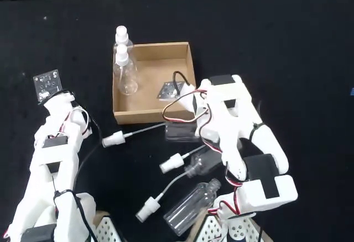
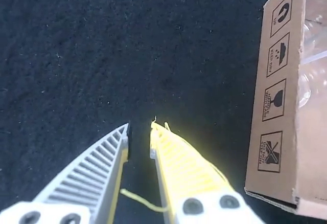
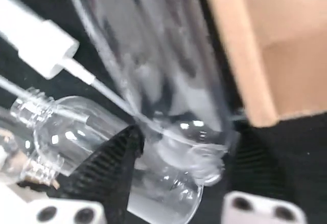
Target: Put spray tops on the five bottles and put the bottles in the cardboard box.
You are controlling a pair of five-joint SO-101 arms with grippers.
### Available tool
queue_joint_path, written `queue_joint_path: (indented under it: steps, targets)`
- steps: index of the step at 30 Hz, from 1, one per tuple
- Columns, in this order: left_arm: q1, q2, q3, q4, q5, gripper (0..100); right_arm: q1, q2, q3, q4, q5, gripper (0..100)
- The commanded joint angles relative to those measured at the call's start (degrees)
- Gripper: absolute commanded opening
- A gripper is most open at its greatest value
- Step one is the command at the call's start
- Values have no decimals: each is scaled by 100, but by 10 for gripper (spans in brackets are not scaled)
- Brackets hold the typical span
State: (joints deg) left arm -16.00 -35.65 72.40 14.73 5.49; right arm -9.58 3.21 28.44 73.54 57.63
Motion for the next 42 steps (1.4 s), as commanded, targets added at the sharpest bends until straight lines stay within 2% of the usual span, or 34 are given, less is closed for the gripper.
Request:
queue_joint_path:
  steps: [1, 5, 11, 16, 18, 21, 25, 28, 32, 34, 39, 42]
  targets:
    - [75, 9, -295, 0, -62, 66, -53, -391, -31, -79, -273, 98]
    - [75, 9, -295, 0, -62, 66, -70, -1226, 101, 255, -299, 79]
    - [75, 9, -295, 0, -62, 66, -79, -2299, 57, 1433, -255, 78]
    - [75, 9, -295, 9, -62, 66, -105, -2844, -66, 2347, 343, 77]
    - [4, -53, -312, 185, -62, 66, -378, -3029, -101, 2444, 369, 76]
    - [-391, -79, -743, 782, -35, 66, -932, -3275, -101, 2409, -167, 75]
    - [-1103, -123, -1965, 2145, -149, 67, -2084, -3345, -92, 2154, -1257, 75]
    - [-1560, -79, -2941, 3481, -1090, 67, -2857, -3213, 40, 1626, -2022, 77]
    - [-2325, -105, -3714, 4853, -2277, 67, -3640, -2835, 31, 1064, -2567, 80]
    - [-2668, -123, -3881, 5204, -2734, 91, -3991, -2545, 40, 765, -2690, 108]
    - [-3073, -123, -3916, 5600, -3736, 266, -4571, -1534, -136, 202, -3130, 283]
    - [-3081, -123, -3837, 5732, -4114, 253, -4598, -1376, -479, 316, -3341, 319]
